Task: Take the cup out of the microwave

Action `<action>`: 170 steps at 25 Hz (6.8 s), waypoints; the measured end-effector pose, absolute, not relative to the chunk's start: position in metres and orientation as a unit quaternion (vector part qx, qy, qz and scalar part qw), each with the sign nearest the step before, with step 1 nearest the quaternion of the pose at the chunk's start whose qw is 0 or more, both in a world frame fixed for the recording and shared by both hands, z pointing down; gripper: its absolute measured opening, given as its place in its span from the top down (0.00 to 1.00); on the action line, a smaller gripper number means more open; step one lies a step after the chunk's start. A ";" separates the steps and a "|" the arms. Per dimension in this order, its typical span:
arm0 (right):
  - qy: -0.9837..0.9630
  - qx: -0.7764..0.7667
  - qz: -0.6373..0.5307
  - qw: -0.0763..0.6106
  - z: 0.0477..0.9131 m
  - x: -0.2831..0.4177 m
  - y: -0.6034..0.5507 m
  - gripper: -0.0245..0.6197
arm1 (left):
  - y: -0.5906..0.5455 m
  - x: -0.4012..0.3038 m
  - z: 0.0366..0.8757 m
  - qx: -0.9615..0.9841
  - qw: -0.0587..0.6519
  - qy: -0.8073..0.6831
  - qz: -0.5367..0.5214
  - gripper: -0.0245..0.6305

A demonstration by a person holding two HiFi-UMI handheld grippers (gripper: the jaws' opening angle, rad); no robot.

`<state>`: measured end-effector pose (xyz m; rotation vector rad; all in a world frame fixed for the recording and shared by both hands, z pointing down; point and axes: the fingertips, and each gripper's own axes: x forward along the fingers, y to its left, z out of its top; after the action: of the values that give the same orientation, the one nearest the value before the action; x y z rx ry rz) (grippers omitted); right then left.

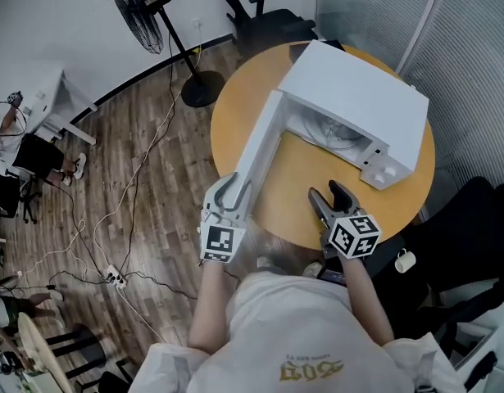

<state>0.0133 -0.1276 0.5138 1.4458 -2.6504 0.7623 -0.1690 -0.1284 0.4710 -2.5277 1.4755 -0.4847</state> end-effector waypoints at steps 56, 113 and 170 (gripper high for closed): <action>-0.830 0.493 0.246 0.089 0.609 0.057 -0.307 0.61 | -0.141 -0.185 0.460 -0.815 0.043 0.562 -0.131 0.73; -0.876 0.444 0.173 0.072 0.581 0.030 -0.284 0.91 | -0.140 -0.183 0.460 -0.824 0.057 0.548 -0.133 0.73; -0.958 0.151 0.203 0.136 0.649 -0.084 -0.148 0.91 | -0.140 -0.186 0.457 -0.828 0.044 0.548 -0.111 0.74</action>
<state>-0.0836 -0.1481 0.6490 0.4377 -2.7735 0.5886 -0.1860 -0.1400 0.4568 -2.5305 1.6763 -0.3401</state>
